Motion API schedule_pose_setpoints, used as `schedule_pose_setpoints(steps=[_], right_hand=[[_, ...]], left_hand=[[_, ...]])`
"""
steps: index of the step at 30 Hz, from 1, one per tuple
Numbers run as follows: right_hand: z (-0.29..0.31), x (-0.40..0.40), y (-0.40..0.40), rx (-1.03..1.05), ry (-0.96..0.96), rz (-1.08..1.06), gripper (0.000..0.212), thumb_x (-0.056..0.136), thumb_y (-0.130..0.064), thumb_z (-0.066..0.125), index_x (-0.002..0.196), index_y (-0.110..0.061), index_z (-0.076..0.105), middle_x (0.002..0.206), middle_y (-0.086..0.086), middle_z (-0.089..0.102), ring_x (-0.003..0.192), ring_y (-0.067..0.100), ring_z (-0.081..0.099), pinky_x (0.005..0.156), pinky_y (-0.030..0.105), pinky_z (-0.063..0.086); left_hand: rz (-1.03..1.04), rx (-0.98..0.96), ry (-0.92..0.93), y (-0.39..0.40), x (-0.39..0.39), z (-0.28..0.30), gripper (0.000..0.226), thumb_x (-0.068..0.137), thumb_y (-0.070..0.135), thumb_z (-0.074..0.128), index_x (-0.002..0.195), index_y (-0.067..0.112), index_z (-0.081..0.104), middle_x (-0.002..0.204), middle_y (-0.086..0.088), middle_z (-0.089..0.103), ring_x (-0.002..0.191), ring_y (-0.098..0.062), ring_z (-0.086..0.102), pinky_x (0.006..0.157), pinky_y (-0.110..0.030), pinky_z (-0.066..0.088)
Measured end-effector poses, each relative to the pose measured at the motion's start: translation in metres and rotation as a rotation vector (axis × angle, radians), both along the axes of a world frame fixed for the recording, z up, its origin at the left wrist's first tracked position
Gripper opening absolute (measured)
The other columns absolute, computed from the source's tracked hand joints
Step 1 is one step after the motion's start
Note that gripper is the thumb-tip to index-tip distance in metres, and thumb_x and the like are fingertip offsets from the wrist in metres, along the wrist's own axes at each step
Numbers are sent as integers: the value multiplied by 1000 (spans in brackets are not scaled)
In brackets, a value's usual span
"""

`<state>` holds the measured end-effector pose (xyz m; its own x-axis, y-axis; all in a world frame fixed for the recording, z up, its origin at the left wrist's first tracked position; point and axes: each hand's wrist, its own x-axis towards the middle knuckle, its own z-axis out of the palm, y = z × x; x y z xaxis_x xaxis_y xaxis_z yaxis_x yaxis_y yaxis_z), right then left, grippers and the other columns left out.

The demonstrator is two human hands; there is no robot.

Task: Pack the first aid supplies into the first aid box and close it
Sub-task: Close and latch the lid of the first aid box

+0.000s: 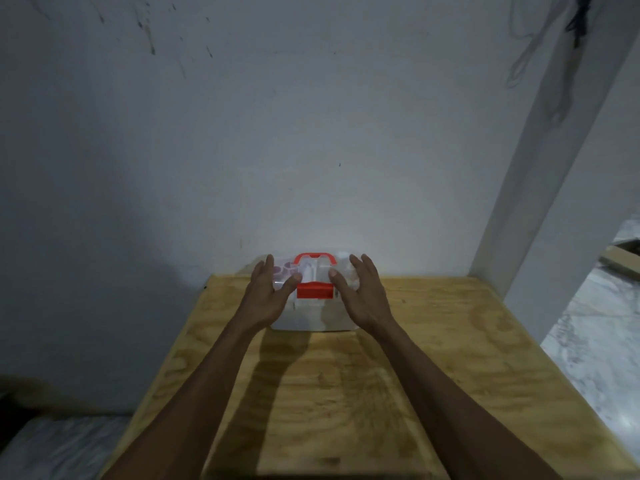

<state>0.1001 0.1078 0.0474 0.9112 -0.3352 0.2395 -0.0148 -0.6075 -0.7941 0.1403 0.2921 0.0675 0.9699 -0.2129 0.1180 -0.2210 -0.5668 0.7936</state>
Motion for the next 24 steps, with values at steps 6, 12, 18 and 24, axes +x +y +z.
schedule_pose_setpoints(steps=[6, 12, 18, 24], right_hand=[[2, -7, -10, -132, 82, 100, 93, 80, -62, 65, 154, -28, 19, 165, -2, 2, 150, 23, 11, 116, 48, 23], [-11, -11, -4, -130, 7, 81, 101, 69, -69, 69, 152, -33, 23, 165, -4, -1, 150, 23, 14, 115, 45, 26], [-23, -14, 3, -66, -74, 30, 96, 69, -72, 67, 149, -37, 28, 165, -9, 3, 148, 20, 20, 105, 31, 24], [-17, -16, -2, -19, -68, 72, 96, 73, -70, 65, 152, -36, 21, 165, -8, 1, 149, 18, 15, 109, 34, 22]], left_hand=[[-90, 89, 64, 10, 5, 2, 117, 70, 56, 75, 155, 15, 6, 163, -3, 17, 149, -24, 15, 117, -42, 24], [-61, 78, -67, 8, -4, -14, 125, 52, 79, 67, 152, 24, 16, 160, -4, 24, 145, -26, 27, 115, -53, 31], [-55, 69, -112, 8, -1, -22, 119, 56, 73, 68, 151, 23, 18, 160, -3, 24, 145, -24, 27, 114, -46, 32], [-68, 51, -119, 11, 4, -23, 110, 65, 74, 60, 153, 23, 17, 161, -3, 21, 146, -25, 24, 114, -47, 29]])
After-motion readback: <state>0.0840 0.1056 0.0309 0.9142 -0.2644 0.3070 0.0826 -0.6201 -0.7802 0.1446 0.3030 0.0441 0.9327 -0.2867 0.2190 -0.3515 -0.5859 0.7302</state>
